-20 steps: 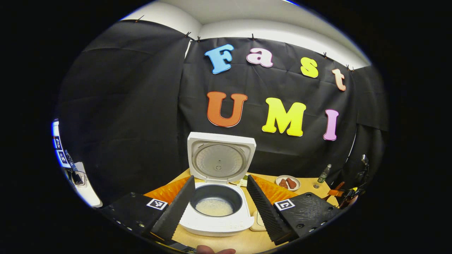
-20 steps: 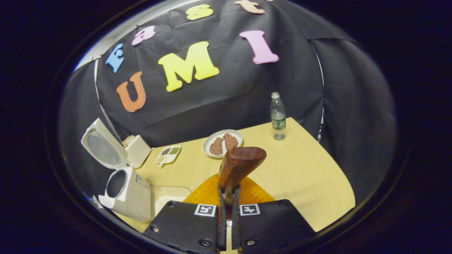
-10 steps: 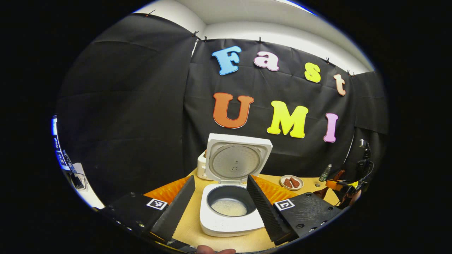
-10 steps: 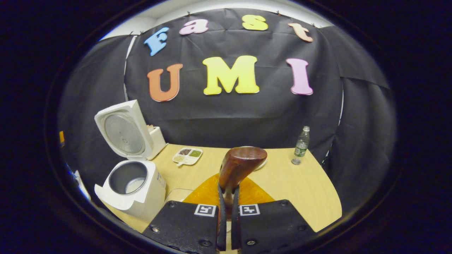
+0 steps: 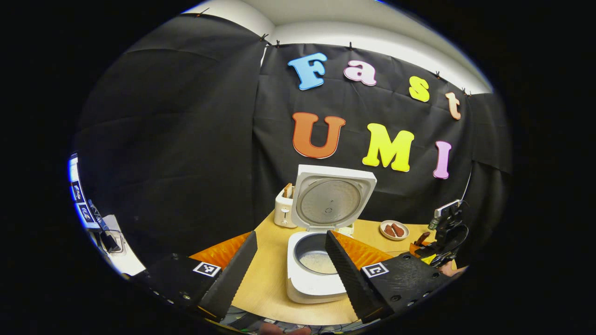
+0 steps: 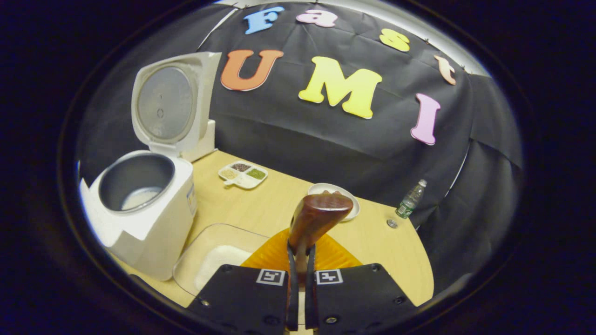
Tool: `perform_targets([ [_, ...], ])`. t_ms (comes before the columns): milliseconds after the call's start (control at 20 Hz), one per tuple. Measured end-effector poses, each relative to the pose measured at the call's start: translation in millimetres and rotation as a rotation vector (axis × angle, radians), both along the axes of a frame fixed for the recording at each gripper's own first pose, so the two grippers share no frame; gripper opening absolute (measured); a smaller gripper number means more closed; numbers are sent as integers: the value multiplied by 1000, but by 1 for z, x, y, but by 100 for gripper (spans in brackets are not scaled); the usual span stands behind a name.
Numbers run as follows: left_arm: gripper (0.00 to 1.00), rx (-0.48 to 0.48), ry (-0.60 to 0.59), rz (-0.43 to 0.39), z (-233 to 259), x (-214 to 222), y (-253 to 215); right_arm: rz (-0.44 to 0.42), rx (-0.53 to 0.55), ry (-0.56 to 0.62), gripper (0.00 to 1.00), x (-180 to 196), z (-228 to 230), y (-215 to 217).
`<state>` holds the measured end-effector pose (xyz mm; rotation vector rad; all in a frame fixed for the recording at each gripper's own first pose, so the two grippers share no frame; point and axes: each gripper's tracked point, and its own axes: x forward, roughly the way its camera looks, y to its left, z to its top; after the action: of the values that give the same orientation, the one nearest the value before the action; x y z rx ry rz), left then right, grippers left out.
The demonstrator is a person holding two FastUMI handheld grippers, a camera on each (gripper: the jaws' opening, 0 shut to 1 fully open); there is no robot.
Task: Close the left gripper, press the button to open the rice cooker; take a wooden spoon from the chopstick holder with the right hand, scoop a spoonful of rice and pour it into the rice cooker, then put the wooden spoon back into the chopstick holder.
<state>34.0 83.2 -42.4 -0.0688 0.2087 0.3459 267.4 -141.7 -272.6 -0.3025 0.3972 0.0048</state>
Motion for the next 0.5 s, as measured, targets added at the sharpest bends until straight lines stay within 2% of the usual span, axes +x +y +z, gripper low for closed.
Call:
perform_targets([
  [200,94,2,29,-15,-8,4,4,-15,-35,7,11,3,-19,8],
  [500,95,-1,36,-34,-12,9,7,15,171,84,11,3,-34,51],
])
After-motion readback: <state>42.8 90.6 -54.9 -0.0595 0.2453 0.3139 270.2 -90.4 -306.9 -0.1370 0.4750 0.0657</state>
